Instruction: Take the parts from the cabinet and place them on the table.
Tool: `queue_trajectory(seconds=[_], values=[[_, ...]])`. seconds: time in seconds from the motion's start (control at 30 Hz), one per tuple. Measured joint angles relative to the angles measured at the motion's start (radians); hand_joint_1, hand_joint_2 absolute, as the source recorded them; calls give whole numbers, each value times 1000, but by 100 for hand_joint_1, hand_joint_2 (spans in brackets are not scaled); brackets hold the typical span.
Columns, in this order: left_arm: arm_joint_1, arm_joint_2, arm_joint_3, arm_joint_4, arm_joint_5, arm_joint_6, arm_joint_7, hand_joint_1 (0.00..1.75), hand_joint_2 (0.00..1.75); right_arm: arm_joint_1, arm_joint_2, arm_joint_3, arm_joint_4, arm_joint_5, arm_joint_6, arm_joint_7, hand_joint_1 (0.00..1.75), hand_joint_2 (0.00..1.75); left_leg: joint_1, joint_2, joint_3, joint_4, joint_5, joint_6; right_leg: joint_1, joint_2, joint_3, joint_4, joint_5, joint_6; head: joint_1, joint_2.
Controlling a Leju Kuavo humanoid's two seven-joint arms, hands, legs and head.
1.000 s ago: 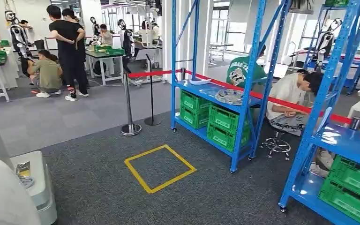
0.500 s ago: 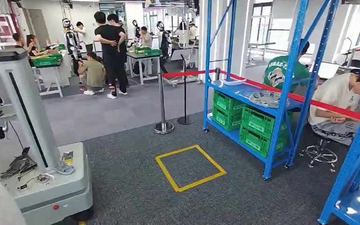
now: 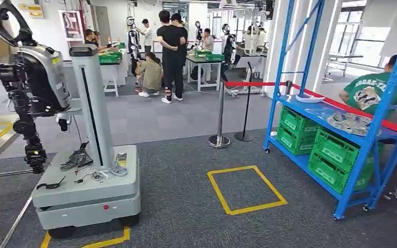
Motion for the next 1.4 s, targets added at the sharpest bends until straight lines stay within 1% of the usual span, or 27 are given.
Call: queue_trajectory(seconds=[0.03, 0.1, 0.17, 0.2, 0.23, 0.3, 0.37, 0.4, 0.43, 0.47, 0.53, 0.57, 0.6, 0.67, 0.7, 0.73, 0.9, 0.93, 0.97, 1.03, 1.07, 1.13, 1.2, 1.23, 1.27, 1.37, 1.4], values=[[1, -1, 0, 0, 0, 0, 0, 175, 175, 2, 0, 0, 0, 0, 0, 1, 0, 0, -2, -17, -3, 1, 1, 1, 1, 4, -40, 76, -25, 0, 0, 0], [4, -2, 2, 0, 0, 0, 0, 175, 175, 5, 1, 0, 0, 0, 0, 2, 0, 0, -3, -47, -5, 4, 2, 1, 1, 6, -52, 86, 4, -3, 0, 0], [5, -2, 5, 0, 0, 0, 3, 175, 175, 3, 1, 0, 0, 0, 0, -1, 0, 0, -2, -78, -5, 8, 5, -3, 0, 21, 18, -69, 96, -10, 0, 0], [5, -3, 6, 0, 0, 2, 2, 175, 175, 2, 1, 0, 0, 0, 0, -8, 0, 0, -1, -90, -6, 9, 6, -7, -3, 51, 62, -160, 135, -13, 0, 0], [6, -3, 7, 0, -1, 3, 2, 175, 175, 1, 1, 0, 0, -1, 0, -14, 0, 0, -1, -97, -9, 9, 8, -12, -7, 100, 74, -191, 117, -14, 0, 0], [10, -4, 13, -4, -2, 11, 1, 175, 175, 0, 2, 0, 0, -4, -1, -19, 0, 0, 0, -122, -17, 7, 15, -31, 3, 79, 72, -197, 126, -16, 0, 0], [18, -5, 26, -8, -1, 11, 2, 175, 175, 2, 2, 0, 0, -4, -1, -13, 0, 0, 2, -144, -27, -3, 23, -47, 4, 57, 75, -203, 131, -31, 1, 0], [23, -3, 34, -10, 0, 11, 4, 175, 175, 0, 4, 0, 0, -3, 0, -13, 0, 0, 3, -123, -27, 6, 19, -47, -3, 39, 76, -213, 139, -42, 0, 0], [23, -3, 40, -11, 1, 11, 7, 175, 175, 0, 4, 0, 0, -3, 0, -15, 0, 0, -4, -61, -39, 36, -9, -48, -1, 29, 76, -215, 141, -47, -2, 0], [21, -4, 44, -11, 2, 11, 9, 175, 175, 1, 4, 0, 0, -4, -1, -16, 0, 0, -4, -25, -68, 99, -55, -51, 1, 14, 74, -215, 141, -52, -2, 0], [25, -5, 51, -11, 2, 11, 8, 175, 175, 6, 4, 0, 0, -6, -2, -14, 0, 0, -3, -5, -130, 251, -130, -56, 5, -18, 73, -215, 140, -55, -3, 0], [27, -5, 56, -11, 3, 11, 8, 175, 175, 8, 4, 0, 0, -6, -2, -11, 0, 0, -3, -4, -146, 296, -143, -58, 6, -34, 72, -214, 139, -55, -3, 0], [28, -5, 61, -11, 3, 11, 7, 175, 175, 9, 4, 0, 0, -4, 0, -7, 0, 0, -3, -2, -139, 295, -135, -58, 6, -49, 72, -214, 139, -55, -3, 0], [27, -5, 69, -11, 2, 11, 7, 175, 175, 8, 5, 0, 0, 3, 4, -7, 0, 0, -3, 12, -66, 171, -67, -57, 6, -76, 75, -214, 137, -53, -3, 0], [27, -5, 76, -12, 2, 11, 7, 175, 175, 7, 5, 0, 0, 3, 8, -12, 0, 0, -3, 36, -8, 73, -30, -55, 6, -89, 79, -213, 135, -50, -3, 0], [27, -5, 83, -14, 4, 13, 7, 175, 175, 7, 5, 0, 0, 3, 9, -16, 0, 0, -7, 86, 27, 0, -26, -49, 11, -99, 81, -210, 130, -43, -3, 0], [29, -5, 120, -11, 41, 15, 5, 175, 175, 1, 6, 0, 0, 10, 15, -16, 0, 0, -6, 24, 28, -7, -11, -11, 11, -135, 89, -208, 119, -18, -2, 0], [29, -5, 124, -11, 43, 16, 0, 175, 175, -2, 5, 0, 0, 10, 16, -18, 0, 0, -4, 16, 27, -8, -10, -9, 6, -70, 85, -186, 102, -10, 0, 0], [26, -5, 128, -8, 51, 20, -3, 175, 175, -4, 5, 0, 0, 9, 16, -22, 0, 0, -2, 7, 25, -8, -8, -4, 4, -26, 60, -129, 65, -8, 0, 0], [28, -5, 135, -2, 63, 25, -14, 175, 175, 1, 5, 1, 0, 8, 17, -29, 0, 0, -3, -20, 20, -5, -8, -3, 2, 2, -27, 50, -14, -5, 2, 0], [29, -5, 137, 0, 64, 26, -17, 175, 175, 3, 5, 1, 0, 9, 16, -29, 0, 0, -3, -30, 18, -4, -8, -3, 3, 3, -48, 89, -22, -7, 1, 0], [33, -5, 143, 2, 73, 30, -22, 175, 175, 6, 5, 1, 0, 10, 17, -27, 0, 0, -3, -61, 16, 3, -8, -3, 3, 6, -41, 56, 28, -12, 2, 0], [33, -6, 149, 3, 73, 31, -22, 175, 175, 4, 4, 1, 0, 11, 16, -27, 0, 0, -3, -90, 17, 6, -9, -6, 3, 27, 35, -115, 124, -20, 2, 0], [33, -6, 150, 3, 73, 31, -22, 175, 175, 2, 3, 1, 0, 12, 16, -27, 0, 0, 1, -100, 15, 7, -9, -9, -1, 80, 68, -190, 133, -24, 1, 0], [31, -6, 151, 3, 74, 32, -22, 175, 175, 5, 2, 1, 0, 14, 18, -23, 0, 0, -3, -112, 10, 9, -7, -19, 4, 109, 67, -197, 131, -20, 0, 0], [37, -7, 155, 5, 84, 37, -26, 175, 175, -1, 3, 6, 0, 16, 18, -23, 0, 0, 6, -147, 0, -3, 5, -42, 12, 71, 66, -196, 136, -31, 2, 0], [41, -7, 160, 2, 92, 39, -29, 175, 175, -1, 5, 7, 0, 15, 18, -26, 0, 0, 5, -157, -5, -3, 5, -50, 0, 54, 70, -211, 143, -41, 2, 0]])
